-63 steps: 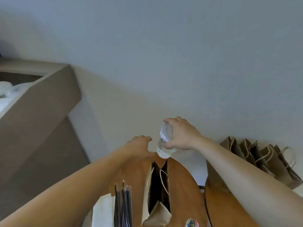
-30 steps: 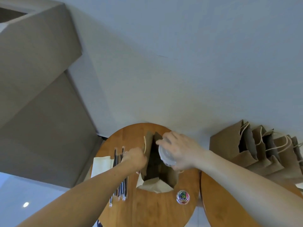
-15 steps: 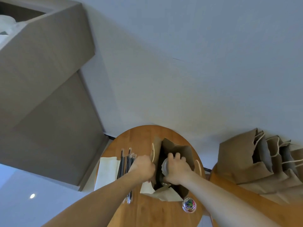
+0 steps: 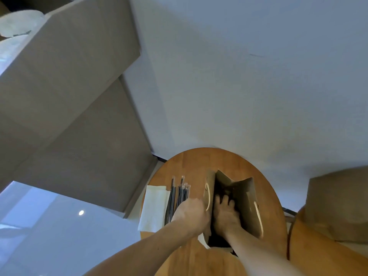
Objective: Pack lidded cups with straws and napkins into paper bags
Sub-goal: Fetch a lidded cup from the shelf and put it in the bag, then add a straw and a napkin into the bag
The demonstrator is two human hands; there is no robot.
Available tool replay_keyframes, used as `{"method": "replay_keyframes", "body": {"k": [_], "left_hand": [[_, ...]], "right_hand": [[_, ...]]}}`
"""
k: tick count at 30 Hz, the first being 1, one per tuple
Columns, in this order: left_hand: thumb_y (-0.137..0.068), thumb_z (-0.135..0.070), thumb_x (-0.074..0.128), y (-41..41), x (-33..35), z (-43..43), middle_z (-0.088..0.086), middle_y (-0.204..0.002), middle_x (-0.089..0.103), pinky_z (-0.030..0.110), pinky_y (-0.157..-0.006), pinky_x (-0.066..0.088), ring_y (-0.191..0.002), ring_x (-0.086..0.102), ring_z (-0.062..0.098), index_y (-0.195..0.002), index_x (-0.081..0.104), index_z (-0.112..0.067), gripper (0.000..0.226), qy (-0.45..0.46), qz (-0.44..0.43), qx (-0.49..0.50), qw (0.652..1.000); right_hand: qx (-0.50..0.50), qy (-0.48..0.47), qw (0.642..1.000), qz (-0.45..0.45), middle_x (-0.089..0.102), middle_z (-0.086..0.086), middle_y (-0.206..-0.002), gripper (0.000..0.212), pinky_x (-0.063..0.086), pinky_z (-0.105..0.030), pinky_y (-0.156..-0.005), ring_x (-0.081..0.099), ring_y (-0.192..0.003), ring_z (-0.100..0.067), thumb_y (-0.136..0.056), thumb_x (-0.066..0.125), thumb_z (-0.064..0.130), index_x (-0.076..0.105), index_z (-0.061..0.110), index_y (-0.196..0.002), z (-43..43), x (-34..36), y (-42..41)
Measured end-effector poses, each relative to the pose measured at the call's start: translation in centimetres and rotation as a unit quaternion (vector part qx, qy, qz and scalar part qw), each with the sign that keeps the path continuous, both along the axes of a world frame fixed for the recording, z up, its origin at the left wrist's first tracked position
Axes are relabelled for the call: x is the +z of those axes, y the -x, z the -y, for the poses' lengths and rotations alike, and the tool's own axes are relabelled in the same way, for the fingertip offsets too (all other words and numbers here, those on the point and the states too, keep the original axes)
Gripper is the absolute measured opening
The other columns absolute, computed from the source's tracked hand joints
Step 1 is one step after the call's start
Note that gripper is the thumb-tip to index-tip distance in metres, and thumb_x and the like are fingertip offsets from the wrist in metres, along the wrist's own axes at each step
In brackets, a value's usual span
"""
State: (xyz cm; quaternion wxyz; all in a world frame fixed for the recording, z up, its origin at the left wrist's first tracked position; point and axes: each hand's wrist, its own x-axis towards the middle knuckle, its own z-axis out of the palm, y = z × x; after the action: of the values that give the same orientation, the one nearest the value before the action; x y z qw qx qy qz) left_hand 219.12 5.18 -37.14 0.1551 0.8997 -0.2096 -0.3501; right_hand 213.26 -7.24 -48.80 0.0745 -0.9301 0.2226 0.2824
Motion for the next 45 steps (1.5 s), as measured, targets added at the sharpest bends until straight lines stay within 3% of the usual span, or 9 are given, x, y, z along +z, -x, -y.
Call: {"method": "replay_keyframes", "body": {"k": [9,16,22,25,29,32,37,42,45], "left_hand": [[-0.100,-0.029,0.049,-0.2,-0.7,-0.7,0.003,-0.096,0.068,0.030,-0.076,0.061,-0.082,0.070,0.016,-0.114,0.062,-0.016,0.024,0.012,0.004,0.011,1.000],[-0.100,-0.032,0.046,-0.4,-0.3,-0.9,0.000,-0.094,0.068,0.025,-0.071,0.060,-0.078,0.068,0.012,-0.114,0.061,-0.019,0.024,0.041,-0.002,0.012,0.999],[-0.088,-0.035,0.062,-2.4,1.8,-1.1,0.010,-0.088,0.067,0.042,-0.080,0.060,-0.080,0.069,0.023,-0.103,0.063,-0.013,0.027,0.101,-0.106,-0.089,0.985],[-0.083,-0.033,0.072,-4.8,3.1,-1.8,0.007,-0.110,0.067,0.039,-0.088,0.056,-0.096,0.066,0.020,-0.134,0.047,-0.014,0.060,0.062,-0.124,-0.185,0.973],[-0.088,-0.027,0.063,-8.3,3.3,-3.3,0.006,-0.116,0.062,0.032,-0.084,0.053,-0.105,0.060,0.024,-0.140,0.042,-0.013,0.058,0.004,-0.032,-0.209,0.977],[-0.093,-0.031,0.056,-10.3,2.6,-5.2,0.006,-0.111,0.064,0.026,-0.078,0.048,-0.101,0.060,0.022,-0.123,0.058,-0.012,0.036,0.036,0.018,-0.152,0.988],[-0.089,-0.033,0.056,-12.5,-0.6,-10.2,0.000,-0.120,0.062,0.030,-0.081,0.050,-0.105,0.061,0.020,-0.126,0.055,-0.024,0.038,-0.025,-0.012,-0.052,0.998],[-0.088,-0.036,0.059,-13.8,-4.5,-14.4,-0.002,-0.123,0.059,0.024,-0.069,0.043,-0.100,0.058,0.015,-0.134,0.049,-0.025,0.048,-0.044,-0.032,0.025,0.998],[-0.090,-0.038,0.057,-14.2,-6.9,-15.8,0.001,-0.139,0.051,0.027,-0.079,0.045,-0.115,0.055,0.021,-0.143,0.042,-0.022,0.057,-0.062,-0.041,0.039,0.996]], "right_hand": [[0.024,0.015,1.000,0.009,0.028,-0.015,-0.149,0.078,0.044,-0.047,-0.103,0.035,-0.134,-0.036,-0.091,0.060,0.027,0.013,0.019,-0.152,-0.7,-0.9,0.2],[-0.042,-0.061,0.997,-0.025,0.004,-0.013,-0.159,0.105,0.015,-0.053,-0.121,0.008,-0.147,-0.039,-0.082,0.070,0.041,-0.002,0.020,-0.155,0.0,3.7,-0.3],[-0.063,-0.154,0.986,0.009,0.051,-0.001,-0.119,0.019,0.051,-0.033,-0.087,0.056,-0.101,-0.021,-0.096,0.054,0.015,0.057,0.018,-0.114,1.3,14.4,-1.7],[-0.052,-0.162,0.982,0.082,0.058,0.000,-0.087,0.022,0.044,-0.024,-0.058,0.057,-0.074,-0.018,-0.094,0.045,0.002,0.064,0.009,-0.100,1.3,20.0,-2.9],[-0.022,-0.138,0.968,0.209,0.058,-0.008,-0.125,0.038,0.050,-0.035,-0.091,0.058,-0.112,-0.027,-0.098,0.039,0.007,0.054,0.009,-0.133,-0.4,23.3,-5.3],[-0.005,-0.153,0.964,0.219,0.056,-0.009,-0.131,0.037,0.049,-0.036,-0.095,0.056,-0.115,-0.026,-0.099,0.043,0.012,0.053,0.010,-0.135,-3.3,22.0,-7.7],[0.017,-0.206,0.968,0.144,0.056,0.002,-0.084,0.015,0.036,-0.022,-0.055,0.055,-0.084,-0.019,-0.096,0.047,0.012,0.062,0.013,-0.099,-8.6,16.1,-11.0],[-0.066,-0.238,0.967,0.063,0.064,-0.008,-0.089,0.014,0.048,-0.034,-0.081,0.061,-0.096,-0.028,-0.092,0.052,0.018,0.061,0.009,-0.087,-12.2,7.3,-12.1],[-0.141,-0.242,0.959,0.044,0.052,-0.003,-0.064,0.021,0.042,-0.031,-0.059,0.058,-0.063,-0.020,-0.087,0.059,0.023,0.051,0.013,-0.071,-13.4,2.4,-11.8]]}}
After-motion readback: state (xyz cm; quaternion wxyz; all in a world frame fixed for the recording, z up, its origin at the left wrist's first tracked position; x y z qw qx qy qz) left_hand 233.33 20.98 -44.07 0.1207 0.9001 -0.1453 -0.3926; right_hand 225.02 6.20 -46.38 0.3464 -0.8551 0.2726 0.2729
